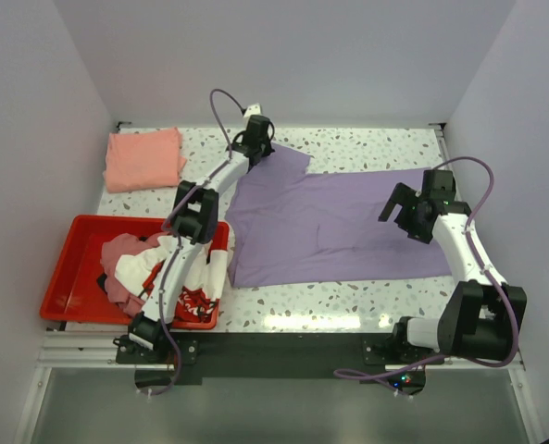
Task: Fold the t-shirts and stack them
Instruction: Fold the tshirt
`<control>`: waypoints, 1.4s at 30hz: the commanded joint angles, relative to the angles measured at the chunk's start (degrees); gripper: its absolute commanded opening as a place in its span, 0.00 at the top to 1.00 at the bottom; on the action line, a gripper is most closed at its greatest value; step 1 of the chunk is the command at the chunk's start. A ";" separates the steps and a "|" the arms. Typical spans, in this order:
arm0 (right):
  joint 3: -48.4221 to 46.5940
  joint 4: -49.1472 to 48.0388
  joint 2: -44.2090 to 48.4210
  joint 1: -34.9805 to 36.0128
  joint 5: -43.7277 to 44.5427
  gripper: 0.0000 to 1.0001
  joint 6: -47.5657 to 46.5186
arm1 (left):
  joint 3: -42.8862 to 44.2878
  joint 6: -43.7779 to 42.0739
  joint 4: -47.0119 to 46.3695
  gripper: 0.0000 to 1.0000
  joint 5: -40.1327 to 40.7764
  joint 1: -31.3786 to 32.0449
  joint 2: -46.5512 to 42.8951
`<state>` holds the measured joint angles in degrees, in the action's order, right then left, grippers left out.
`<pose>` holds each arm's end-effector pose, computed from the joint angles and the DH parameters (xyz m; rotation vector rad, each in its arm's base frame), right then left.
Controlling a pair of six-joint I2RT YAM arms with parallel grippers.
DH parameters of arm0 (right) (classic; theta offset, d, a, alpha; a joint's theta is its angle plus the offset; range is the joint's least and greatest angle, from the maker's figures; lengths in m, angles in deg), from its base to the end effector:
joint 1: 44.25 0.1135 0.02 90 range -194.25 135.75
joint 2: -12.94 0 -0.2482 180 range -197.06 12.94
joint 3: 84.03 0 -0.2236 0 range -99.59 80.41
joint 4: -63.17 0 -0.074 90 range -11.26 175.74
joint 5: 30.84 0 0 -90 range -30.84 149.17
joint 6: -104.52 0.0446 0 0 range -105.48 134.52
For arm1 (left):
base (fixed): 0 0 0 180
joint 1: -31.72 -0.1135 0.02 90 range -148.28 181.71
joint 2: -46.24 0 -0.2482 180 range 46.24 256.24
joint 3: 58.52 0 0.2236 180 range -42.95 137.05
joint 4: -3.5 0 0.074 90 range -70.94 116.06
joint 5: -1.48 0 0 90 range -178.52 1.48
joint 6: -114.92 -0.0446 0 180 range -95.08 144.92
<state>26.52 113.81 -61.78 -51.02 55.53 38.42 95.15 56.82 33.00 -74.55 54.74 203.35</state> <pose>0.2423 -0.0259 0.2342 0.6519 2.4711 0.1968 0.5291 -0.2131 0.1329 -0.3074 2.1196 -0.3034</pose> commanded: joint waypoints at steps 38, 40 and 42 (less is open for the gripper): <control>-71.26 8.53 -61.07 -5.01 22.54 0.01 2.12 | -29.47 -17.04 -22.63 1.00 -15.82 2.64 -22.47; -72.92 7.65 -62.65 -6.15 21.57 0.01 0.45 | -29.38 -17.31 -22.37 1.00 -16.00 2.73 -22.21; -74.34 7.56 -65.11 -6.68 23.05 0.01 -0.87 | -29.38 -17.57 -22.37 1.00 -15.82 2.73 -22.29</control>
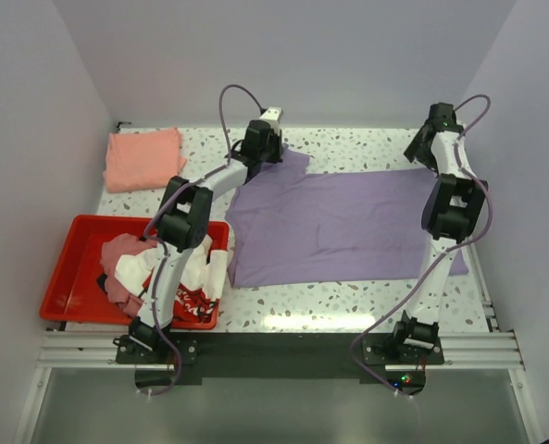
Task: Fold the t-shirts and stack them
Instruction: Fold the tshirt
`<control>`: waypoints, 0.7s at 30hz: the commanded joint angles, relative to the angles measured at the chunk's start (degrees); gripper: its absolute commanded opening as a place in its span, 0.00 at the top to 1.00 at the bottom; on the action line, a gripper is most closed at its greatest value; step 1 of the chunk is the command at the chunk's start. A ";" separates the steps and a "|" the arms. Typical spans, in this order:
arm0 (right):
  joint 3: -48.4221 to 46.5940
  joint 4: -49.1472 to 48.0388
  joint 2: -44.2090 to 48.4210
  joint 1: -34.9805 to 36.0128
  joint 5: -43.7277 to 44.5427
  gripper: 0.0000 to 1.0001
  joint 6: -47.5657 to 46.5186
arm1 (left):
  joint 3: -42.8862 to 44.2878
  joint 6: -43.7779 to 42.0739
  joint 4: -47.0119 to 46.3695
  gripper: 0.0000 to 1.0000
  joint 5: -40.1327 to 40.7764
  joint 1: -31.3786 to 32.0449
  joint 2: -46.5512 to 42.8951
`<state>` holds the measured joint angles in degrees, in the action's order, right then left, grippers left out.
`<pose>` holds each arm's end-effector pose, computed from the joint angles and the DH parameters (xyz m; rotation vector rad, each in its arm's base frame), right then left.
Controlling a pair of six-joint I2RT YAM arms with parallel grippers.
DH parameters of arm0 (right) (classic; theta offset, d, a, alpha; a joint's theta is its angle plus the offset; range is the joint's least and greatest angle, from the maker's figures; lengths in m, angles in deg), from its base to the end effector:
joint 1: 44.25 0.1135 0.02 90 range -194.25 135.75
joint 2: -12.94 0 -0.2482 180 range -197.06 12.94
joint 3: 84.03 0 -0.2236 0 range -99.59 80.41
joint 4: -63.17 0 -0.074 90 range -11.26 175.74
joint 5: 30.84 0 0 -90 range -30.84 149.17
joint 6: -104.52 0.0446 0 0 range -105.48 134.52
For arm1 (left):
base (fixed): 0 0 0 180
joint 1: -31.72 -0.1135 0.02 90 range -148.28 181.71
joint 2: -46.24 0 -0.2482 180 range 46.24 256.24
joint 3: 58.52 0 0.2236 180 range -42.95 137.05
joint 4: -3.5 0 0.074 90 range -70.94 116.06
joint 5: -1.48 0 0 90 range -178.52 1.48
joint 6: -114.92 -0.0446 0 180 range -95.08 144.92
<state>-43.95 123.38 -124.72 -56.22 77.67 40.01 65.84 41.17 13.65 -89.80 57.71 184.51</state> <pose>0.4750 -0.1152 0.1909 0.9254 2.3601 -0.3242 0.4765 -0.2334 0.1766 0.1865 2.0165 -0.4944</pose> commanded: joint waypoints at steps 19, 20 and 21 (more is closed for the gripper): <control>2.35 -9.74 -3.06 -1.83 2.15 0.41 -8.53 | -0.42 -2.10 -2.94 1.00 -0.39 -0.33 -3.80; 3.41 -10.10 -2.44 -1.83 2.67 0.42 -8.62 | -0.51 -2.10 -2.94 1.00 -0.30 -0.33 -3.89; 5.16 -10.71 -1.82 -1.83 3.20 0.43 -8.71 | -0.77 -2.01 -2.94 1.00 -0.30 -0.33 -4.33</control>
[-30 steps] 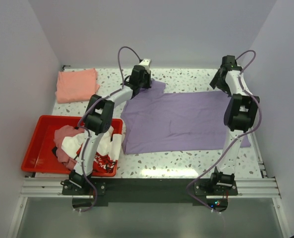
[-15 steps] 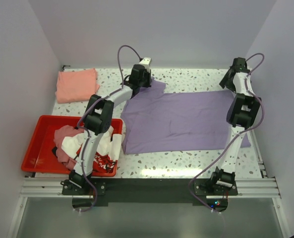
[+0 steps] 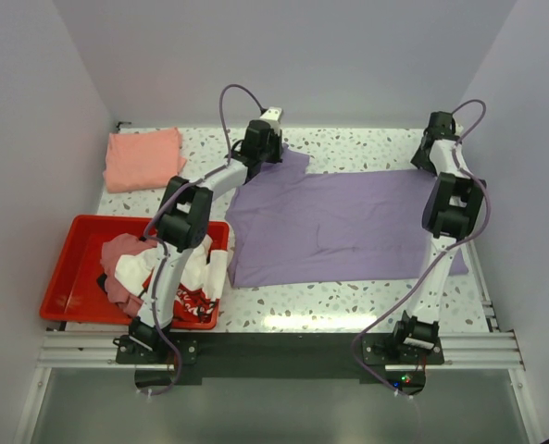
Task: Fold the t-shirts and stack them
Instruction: Fold the tshirt
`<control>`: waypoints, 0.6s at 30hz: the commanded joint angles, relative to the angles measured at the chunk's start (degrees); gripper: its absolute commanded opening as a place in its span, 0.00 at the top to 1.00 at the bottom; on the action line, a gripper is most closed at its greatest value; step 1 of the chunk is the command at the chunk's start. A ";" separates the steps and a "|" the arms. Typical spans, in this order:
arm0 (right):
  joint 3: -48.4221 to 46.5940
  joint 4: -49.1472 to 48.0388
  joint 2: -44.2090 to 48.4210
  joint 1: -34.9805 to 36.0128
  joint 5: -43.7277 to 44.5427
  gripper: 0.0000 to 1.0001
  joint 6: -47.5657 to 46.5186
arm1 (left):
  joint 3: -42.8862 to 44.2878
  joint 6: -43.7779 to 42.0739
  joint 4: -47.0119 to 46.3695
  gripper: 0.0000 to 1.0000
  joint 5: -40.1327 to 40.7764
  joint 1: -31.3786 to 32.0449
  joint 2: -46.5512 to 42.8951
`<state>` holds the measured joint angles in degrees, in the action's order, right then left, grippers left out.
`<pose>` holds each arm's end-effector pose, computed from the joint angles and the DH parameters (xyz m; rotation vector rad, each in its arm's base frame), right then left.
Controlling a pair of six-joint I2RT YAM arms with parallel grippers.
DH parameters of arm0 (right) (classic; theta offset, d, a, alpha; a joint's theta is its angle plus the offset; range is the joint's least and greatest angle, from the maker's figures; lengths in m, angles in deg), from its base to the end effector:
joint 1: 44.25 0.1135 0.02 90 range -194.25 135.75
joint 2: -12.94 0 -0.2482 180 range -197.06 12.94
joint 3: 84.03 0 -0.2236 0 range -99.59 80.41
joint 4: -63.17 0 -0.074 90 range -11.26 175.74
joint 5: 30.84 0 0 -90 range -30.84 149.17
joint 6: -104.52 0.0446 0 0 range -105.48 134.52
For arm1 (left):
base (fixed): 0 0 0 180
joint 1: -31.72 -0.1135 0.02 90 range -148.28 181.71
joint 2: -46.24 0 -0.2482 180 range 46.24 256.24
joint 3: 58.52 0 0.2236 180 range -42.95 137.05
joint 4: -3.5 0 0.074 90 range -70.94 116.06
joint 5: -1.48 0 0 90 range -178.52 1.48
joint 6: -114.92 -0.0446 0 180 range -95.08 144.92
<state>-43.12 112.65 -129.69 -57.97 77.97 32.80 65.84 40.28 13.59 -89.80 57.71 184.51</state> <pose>0.4924 -0.1350 0.1575 0.8092 2.3277 -0.3745 0.4765 -0.2334 0.1767 0.2020 2.0126 -0.4849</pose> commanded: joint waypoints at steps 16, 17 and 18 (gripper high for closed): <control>3.82 0.81 3.50 -0.08 2.46 0.76 -1.93 | -4.64 -0.15 -5.33 1.00 -2.93 -0.33 -7.06; 3.47 0.63 3.50 -0.08 2.37 0.80 -2.02 | -4.82 -0.24 -5.60 1.00 -3.11 -0.25 -7.41; 2.86 0.54 3.41 -0.08 2.03 0.82 -2.11 | -5.60 -0.32 -5.95 1.00 -3.29 -0.33 -7.67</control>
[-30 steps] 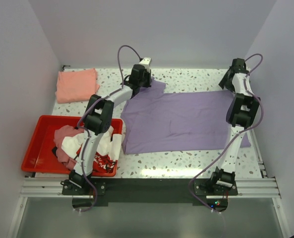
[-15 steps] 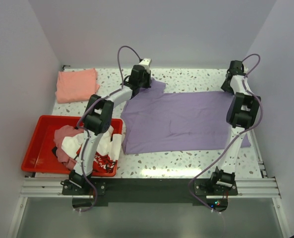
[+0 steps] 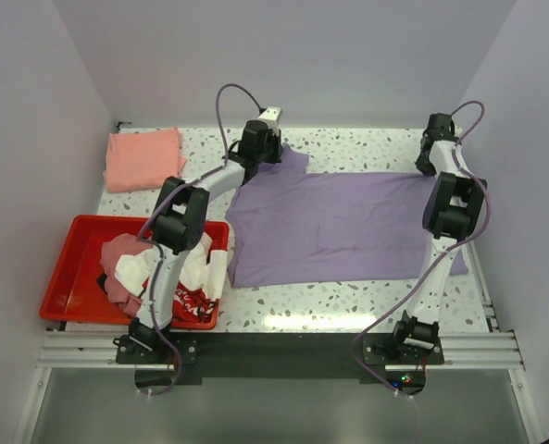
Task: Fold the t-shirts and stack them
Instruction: Fold the tshirt
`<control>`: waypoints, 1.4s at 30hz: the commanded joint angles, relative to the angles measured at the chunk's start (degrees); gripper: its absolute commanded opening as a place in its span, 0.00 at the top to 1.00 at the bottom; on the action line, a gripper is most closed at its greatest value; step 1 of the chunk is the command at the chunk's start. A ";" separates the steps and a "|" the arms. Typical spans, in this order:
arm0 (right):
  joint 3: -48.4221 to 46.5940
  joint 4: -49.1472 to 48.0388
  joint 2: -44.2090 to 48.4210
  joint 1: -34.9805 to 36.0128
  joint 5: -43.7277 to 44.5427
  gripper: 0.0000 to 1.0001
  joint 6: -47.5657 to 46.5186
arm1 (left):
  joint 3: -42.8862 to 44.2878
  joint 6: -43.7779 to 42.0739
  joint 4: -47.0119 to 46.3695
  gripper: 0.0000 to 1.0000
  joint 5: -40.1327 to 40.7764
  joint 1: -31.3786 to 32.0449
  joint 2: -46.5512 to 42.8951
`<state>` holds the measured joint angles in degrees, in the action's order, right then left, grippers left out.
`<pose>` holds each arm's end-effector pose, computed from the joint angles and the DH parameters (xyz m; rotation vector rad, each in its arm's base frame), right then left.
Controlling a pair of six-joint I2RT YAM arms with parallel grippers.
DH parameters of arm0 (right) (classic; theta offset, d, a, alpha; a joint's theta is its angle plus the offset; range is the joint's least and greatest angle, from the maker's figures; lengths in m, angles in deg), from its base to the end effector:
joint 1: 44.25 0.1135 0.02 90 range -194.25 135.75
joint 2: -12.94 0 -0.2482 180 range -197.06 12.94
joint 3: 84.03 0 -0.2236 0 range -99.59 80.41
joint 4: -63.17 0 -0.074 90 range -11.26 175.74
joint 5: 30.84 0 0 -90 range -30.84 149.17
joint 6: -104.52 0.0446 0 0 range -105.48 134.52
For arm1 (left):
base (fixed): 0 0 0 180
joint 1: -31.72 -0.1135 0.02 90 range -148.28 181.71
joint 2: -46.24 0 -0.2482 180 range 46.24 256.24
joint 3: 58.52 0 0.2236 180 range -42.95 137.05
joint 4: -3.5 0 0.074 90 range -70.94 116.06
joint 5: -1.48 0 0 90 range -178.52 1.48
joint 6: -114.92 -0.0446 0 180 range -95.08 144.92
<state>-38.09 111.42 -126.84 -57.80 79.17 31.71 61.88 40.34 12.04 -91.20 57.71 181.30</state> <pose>0.4827 -0.1320 0.1577 0.7926 2.3480 -0.4107 0.4674 -0.2302 0.1855 0.2162 2.0001 -0.5130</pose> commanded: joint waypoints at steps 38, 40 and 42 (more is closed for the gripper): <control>25.59 -4.04 22.63 -2.72 -2.52 1.00 -2.07 | -49.98 -0.74 -25.84 1.00 -18.15 0.19 -35.39; 26.12 -3.34 23.59 -3.07 -1.82 1.00 -2.51 | -51.74 -0.22 -26.90 1.00 -18.15 0.28 -37.14; 26.30 -2.63 24.12 -3.33 -1.47 1.00 -3.04 | -54.20 0.31 -28.12 1.00 -18.15 0.37 -38.64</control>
<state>-12.37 107.99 -106.43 -60.53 75.11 29.83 10.21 40.36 -10.15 -108.05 57.74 146.77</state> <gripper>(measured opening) 0.014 0.023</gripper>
